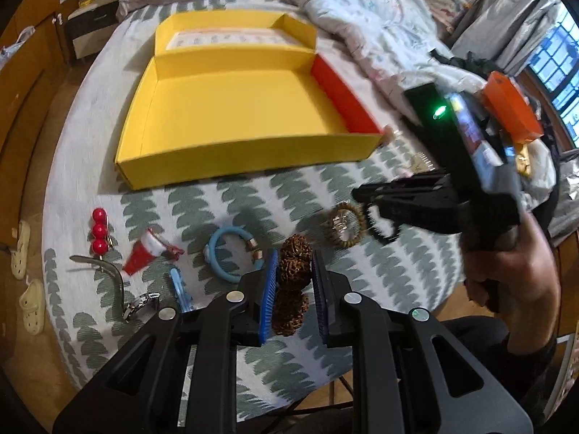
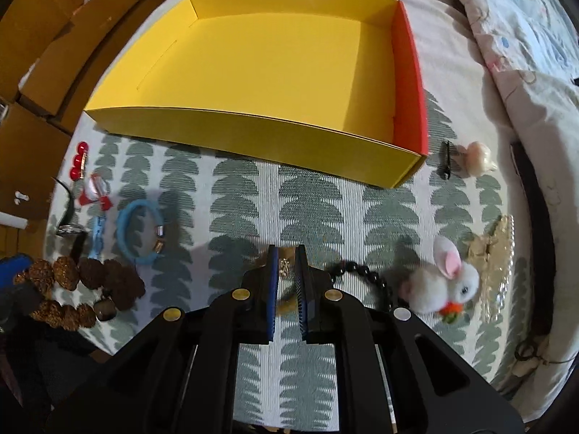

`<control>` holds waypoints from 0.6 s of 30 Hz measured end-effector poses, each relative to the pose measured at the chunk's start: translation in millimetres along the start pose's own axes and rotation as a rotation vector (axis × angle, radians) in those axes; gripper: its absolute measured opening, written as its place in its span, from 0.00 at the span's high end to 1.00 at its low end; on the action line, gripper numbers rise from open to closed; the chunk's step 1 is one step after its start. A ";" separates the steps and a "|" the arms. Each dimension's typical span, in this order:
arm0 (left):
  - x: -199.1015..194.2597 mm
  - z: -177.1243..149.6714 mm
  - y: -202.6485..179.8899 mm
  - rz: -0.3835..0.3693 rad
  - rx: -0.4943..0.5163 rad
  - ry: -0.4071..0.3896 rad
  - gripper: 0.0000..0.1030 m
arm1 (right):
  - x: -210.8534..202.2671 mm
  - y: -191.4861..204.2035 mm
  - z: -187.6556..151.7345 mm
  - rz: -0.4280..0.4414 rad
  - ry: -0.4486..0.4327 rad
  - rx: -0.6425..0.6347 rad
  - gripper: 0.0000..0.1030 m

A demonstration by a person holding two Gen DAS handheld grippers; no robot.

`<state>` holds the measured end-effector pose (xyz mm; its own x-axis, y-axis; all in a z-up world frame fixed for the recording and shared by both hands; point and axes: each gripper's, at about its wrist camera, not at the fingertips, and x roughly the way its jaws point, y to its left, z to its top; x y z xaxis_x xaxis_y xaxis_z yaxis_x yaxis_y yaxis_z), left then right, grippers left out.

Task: Organize jewelry
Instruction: 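Place the rudraksha bracelet on the bed with the left tool while the right places the hair tie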

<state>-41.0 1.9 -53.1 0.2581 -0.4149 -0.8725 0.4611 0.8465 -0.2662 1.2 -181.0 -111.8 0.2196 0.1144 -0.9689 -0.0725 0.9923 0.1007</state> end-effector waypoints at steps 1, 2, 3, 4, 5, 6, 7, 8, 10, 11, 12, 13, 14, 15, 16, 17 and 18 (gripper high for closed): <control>6.4 -1.5 2.1 0.015 0.001 0.011 0.81 | 2.3 -0.6 1.6 -0.004 0.004 -0.002 0.90; 14.4 -3.0 4.6 0.038 0.001 0.023 0.81 | 4.0 -1.1 2.7 -0.010 0.003 -0.004 0.90; 22.6 -4.8 8.1 0.061 -0.005 0.036 0.81 | 4.8 -1.4 3.6 -0.008 -0.001 -0.003 0.89; 27.6 -6.1 10.2 0.074 -0.006 0.045 0.81 | 6.2 -2.3 4.0 -0.002 -0.004 0.000 0.89; 33.1 -8.1 11.8 0.092 -0.001 0.053 0.80 | 7.8 -2.6 4.0 -0.006 -0.003 0.001 0.89; 37.0 -9.6 13.4 0.109 0.000 0.059 0.80 | 8.4 -2.5 4.4 -0.011 -0.004 0.000 0.86; 38.0 -10.2 15.3 0.116 -0.002 0.062 0.80 | 7.9 -2.3 3.9 -0.014 -0.009 -0.002 0.86; 38.5 -10.0 16.0 0.119 -0.002 0.061 0.80 | 6.6 -2.0 3.2 -0.010 -0.016 -0.003 0.86; 36.8 -9.7 16.5 0.130 0.001 0.054 0.80 | 1.1 -1.5 0.9 0.002 -0.039 -0.001 0.83; 35.1 -9.1 16.0 0.138 0.004 0.048 0.80 | -1.5 -0.4 -0.5 0.003 -0.050 -0.002 0.82; 33.0 -8.1 15.9 0.144 0.006 0.039 0.79 | -5.5 0.7 -2.8 0.005 -0.069 -0.004 0.81; 30.8 -7.3 15.2 0.153 0.010 0.028 0.73 | -7.8 1.6 -5.1 0.010 -0.078 -0.004 0.81; 28.8 -6.7 15.0 0.167 0.013 0.018 0.56 | -10.5 2.1 -8.5 0.013 -0.087 -0.002 0.81; 24.2 -7.0 14.2 0.180 0.015 -0.005 0.48 | -13.2 3.2 -10.7 0.011 -0.101 0.001 0.81; 21.9 -6.7 13.7 0.187 0.021 -0.021 0.44 | -14.9 4.1 -13.3 0.006 -0.110 0.002 0.81; 22.2 -6.6 13.1 0.196 0.026 -0.025 0.43 | -15.9 4.9 -15.4 0.002 -0.115 0.002 0.81; 21.4 -6.6 12.6 0.210 0.031 -0.029 0.42 | -17.0 5.9 -17.6 -0.002 -0.121 0.002 0.81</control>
<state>-35.3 5.8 -77.9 0.3755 -0.2407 -0.8950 0.4202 0.9049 -0.0670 -20.1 -177.9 -98.7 0.3359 0.1172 -0.9346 -0.0698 0.9926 0.0994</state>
